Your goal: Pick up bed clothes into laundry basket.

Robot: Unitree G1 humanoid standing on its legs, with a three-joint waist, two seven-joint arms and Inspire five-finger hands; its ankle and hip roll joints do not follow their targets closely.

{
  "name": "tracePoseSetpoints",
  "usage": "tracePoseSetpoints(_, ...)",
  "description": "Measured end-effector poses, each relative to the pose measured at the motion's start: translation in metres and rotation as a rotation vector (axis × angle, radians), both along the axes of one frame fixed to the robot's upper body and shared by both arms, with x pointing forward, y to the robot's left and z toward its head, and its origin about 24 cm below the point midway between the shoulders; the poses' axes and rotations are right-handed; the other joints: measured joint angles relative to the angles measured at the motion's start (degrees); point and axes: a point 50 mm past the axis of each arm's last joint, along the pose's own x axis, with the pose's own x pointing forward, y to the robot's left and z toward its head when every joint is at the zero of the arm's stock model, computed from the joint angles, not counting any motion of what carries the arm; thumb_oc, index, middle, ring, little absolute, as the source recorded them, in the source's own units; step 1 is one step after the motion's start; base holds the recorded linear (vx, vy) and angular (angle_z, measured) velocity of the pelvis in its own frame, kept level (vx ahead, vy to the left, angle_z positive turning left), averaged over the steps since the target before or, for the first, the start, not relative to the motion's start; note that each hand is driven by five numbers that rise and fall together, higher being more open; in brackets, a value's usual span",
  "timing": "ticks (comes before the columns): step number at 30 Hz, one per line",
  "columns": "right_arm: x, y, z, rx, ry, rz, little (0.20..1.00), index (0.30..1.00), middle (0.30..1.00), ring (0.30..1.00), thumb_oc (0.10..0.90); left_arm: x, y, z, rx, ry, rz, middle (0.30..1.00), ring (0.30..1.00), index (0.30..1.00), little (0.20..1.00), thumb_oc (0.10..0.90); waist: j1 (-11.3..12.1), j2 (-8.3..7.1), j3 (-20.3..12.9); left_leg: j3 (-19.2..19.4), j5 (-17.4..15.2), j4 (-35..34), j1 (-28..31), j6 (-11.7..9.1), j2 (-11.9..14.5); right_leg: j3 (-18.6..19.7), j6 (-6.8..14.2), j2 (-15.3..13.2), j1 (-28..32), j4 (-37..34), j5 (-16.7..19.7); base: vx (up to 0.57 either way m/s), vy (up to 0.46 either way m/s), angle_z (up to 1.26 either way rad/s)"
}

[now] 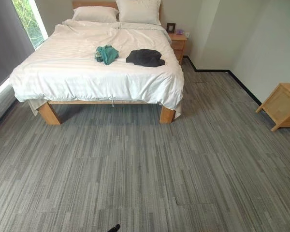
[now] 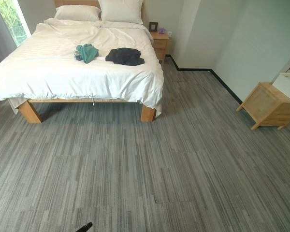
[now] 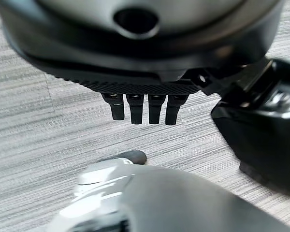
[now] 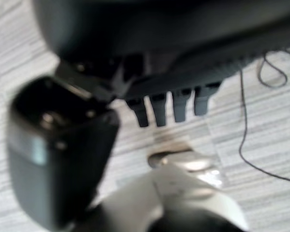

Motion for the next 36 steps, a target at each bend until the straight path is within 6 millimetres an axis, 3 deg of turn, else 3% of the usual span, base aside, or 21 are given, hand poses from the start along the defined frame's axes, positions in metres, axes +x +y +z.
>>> tracePoseSetpoints(3,0.01,-0.003,0.001,-0.01,-0.039,-0.015,0.9,0.9,0.9,0.9,0.8,0.003,0.0,0.0,-0.001,-0.009,0.001,0.9,0.9,0.9,0.9,0.8,-0.07,-0.2,-0.06,0.03,0.39,-0.72,0.38,-0.05,-0.01,0.05,0.22,-0.01,0.73,-1.47,0.66,0.0,0.0,0.0)
tracePoseSetpoints(7,0.034,-0.006,0.004,-0.01,-0.115,-0.046,0.9,0.9,0.9,0.9,0.8,0.026,-0.003,0.004,-0.013,-0.089,-0.005,0.9,0.9,0.9,0.9,0.8,0.03,-0.52,-0.28,0.11,1.52,-3.53,1.84,-0.23,0.01,0.17,0.06,0.04,1.46,-3.12,1.66,0.05,0.029,-0.02)
tracePoseSetpoints(10,0.06,-0.015,0.011,0.005,-0.217,-0.164,0.9,0.9,0.9,0.9,0.8,0.044,0.002,0.01,-0.006,-0.151,-0.024,0.9,0.9,0.9,0.9,0.8,-0.28,-0.06,-0.43,1.38,1.68,-4.79,2.84,-0.08,0.12,1.43,0.14,0.19,1.38,-3.17,1.63,0.04,0.033,-0.21)
tracePoseSetpoints(11,0.06,-0.018,0.012,0.002,-0.239,-0.186,0.9,0.9,0.9,0.9,0.8,0.049,0.004,0.012,0.0,-0.175,-0.03,0.9,0.9,0.9,0.9,0.8,-0.47,0.1,-0.2,1.47,1.97,-4.87,2.82,0.16,0.14,1.53,0.16,0.19,1.38,-3.16,1.77,0.02,0.036,-0.14)
tracePoseSetpoints(13,0.097,-0.03,0.028,-0.018,-0.407,-0.182,0.9,0.9,0.9,0.9,0.8,0.081,0.014,0.029,0.017,-0.313,-0.046,0.9,0.9,0.9,0.9,0.8,-1.54,0.61,0.7,1.64,2.19,-5.03,2.9,0.41,0.05,1.71,0.49,0.1,1.41,-3.25,2.15,0.01,0.028,-0.05)
tracePoseSetpoints(15,0.117,-0.04,0.047,-0.051,-0.57,-0.168,0.9,0.9,0.9,0.9,0.8,0.108,0.017,0.047,0.013,-0.472,-0.045,0.9,0.9,0.9,0.9,0.8,-1.56,1.2,1.32,1.87,2.77,-6.03,3.36,0.35,0.07,2.0,0.79,0.09,1.56,-3.76,2.61,0.0,0.033,-0.07)
tracePoseSetpoints(16,0.144,-0.044,0.071,-0.056,-0.708,-0.174,0.9,0.9,0.9,0.9,0.8,0.135,0.019,0.071,0.005,-0.614,-0.033,0.9,0.9,0.9,0.9,0.8,-1.52,1.44,1.56,2.22,2.84,-6.39,3.82,0.42,-0.01,2.49,0.71,0.03,2.32,-4.91,3.1,0.01,0.036,-0.09)
tracePoseSetpoints(17,0.155,-0.046,0.089,-0.061,-0.804,-0.152,0.9,0.9,0.9,0.9,0.8,0.148,0.018,0.086,-0.008,-0.699,-0.057,0.9,0.9,0.9,0.9,0.8,-1.34,1.73,1.84,2.3,2.93,-6.58,3.8,0.45,-0.03,2.62,0.96,0.0,2.51,-5.59,3.65,0.01,0.031,-0.07)
tracePoseSetpoints(18,0.175,-0.047,0.118,-0.068,-0.983,-0.123,0.9,0.9,0.9,0.9,0.8,0.167,0.013,0.114,-0.036,-0.862,-0.085,0.9,0.9,0.9,0.9,0.8,-1.33,1.96,2.26,2.32,2.99,-6.58,3.83,0.37,-0.02,2.64,1.11,-0.05,2.8,-6.02,3.96,0.0,0.0,0.0)
tracePoseSetpoints(19,0.187,-0.046,0.133,-0.076,-1.081,-0.114,0.9,0.9,0.9,0.9,0.8,0.18,0.012,0.133,-0.054,-0.979,-0.073,0.9,0.9,0.9,0.9,0.8,-1.5,2.04,2.27,2.27,3.01,-6.58,4.21,0.34,0.0,2.69,1.11,-0.05,3.2,-6.02,3.96,0.01,0.028,0.05)
tracePoseSetpoints(22,0.211,-0.042,0.155,-0.08,-1.187,-0.092,0.9,0.9,0.9,0.9,0.8,0.204,-0.003,0.161,-0.117,-1.134,-0.052,0.9,0.9,0.9,0.9,0.8,-1.43,1.98,2.16,1.83,2.96,-6.61,4.22,0.29,0.03,2.74,1.43,0.0,3.33,-6.04,3.73,0.01,0.031,0.06)
tracePoseSetpoints(25,0.21,-0.034,0.153,-0.076,-1.174,-0.04,0.9,0.9,0.9,0.9,0.8,0.198,-0.011,0.152,-0.159,-1.112,-0.018,0.9,0.9,0.9,0.9,0.8,-1.35,2.07,2.61,1.83,3.01,-6.58,3.79,0.27,0.01,2.84,1.41,0.0,2.8,-6.02,3.76,0.0,0.044,0.0)
tracePoseSetpoints(31,0.188,-0.034,0.134,-0.1,-1.076,-0.006,0.9,0.9,0.9,0.9,0.8,0.156,-0.004,0.114,-0.141,-0.934,0.063,0.9,0.9,0.9,0.9,0.8,-1.33,2.19,6.08,3.11,2.93,-6.13,1.47,0.46,-0.16,4.55,1.86,0.09,-1.19,-3.1,3.57,0.0,0.097,-0.13)
tracePoseSetpoints(33,0.184,-0.039,0.134,-0.122,-1.071,-0.025,0.9,0.9,0.9,0.9,0.8,0.154,-0.004,0.109,-0.14,-0.91,0.084,0.9,0.9,0.9,0.9,0.8,-2.07,3.49,8.77,2.41,3.28,-5.35,0.64,1.09,0.39,5.93,5.31,0.94,-7.08,8.68,0.49,0.04,0.122,0.08)
tracePoseSetpoints(34,0.181,-0.041,0.134,-0.129,-1.067,-0.031,0.9,0.9,0.9,0.9,0.8,0.154,-0.003,0.11,-0.14,-0.914,0.084,0.9,0.9,0.9,0.9,0.8,-2.22,3.5,9.63,2.0,2.97,-4.84,0.56,1.55,0.06,6.84,5.16,1.23,-9.81,14.81,-0.8,0.1,0.098,0.27)
tracePoseSetpoints(35,0.181,-0.041,0.136,-0.133,-1.077,-0.039,0.9,0.9,0.9,0.9,0.8,0.155,-0.002,0.111,-0.137,-0.918,0.085,0.9,0.9,0.9,0.9,0.8,-2.82,3.52,10.76,1.33,2.6,-3.93,0.47,2.42,-0.36,7.97,6.37,1.35,-14.92,25.16,-2.47,0.15,0.068,0.3)
tracePoseSetpoints(36,0.179,-0.04,0.134,-0.132,-1.071,-0.045,0.9,0.9,0.9,0.9,0.8,0.155,0.001,0.112,-0.128,-0.921,0.091,0.9,0.9,0.9,0.9,0.8,-3.21,2.65,11.49,1.06,1.09,-2.34,0.35,3.58,-1.41,9.06,6.64,1.06,-19.27,34.37,-3.38,0.24,0.029,0.33)
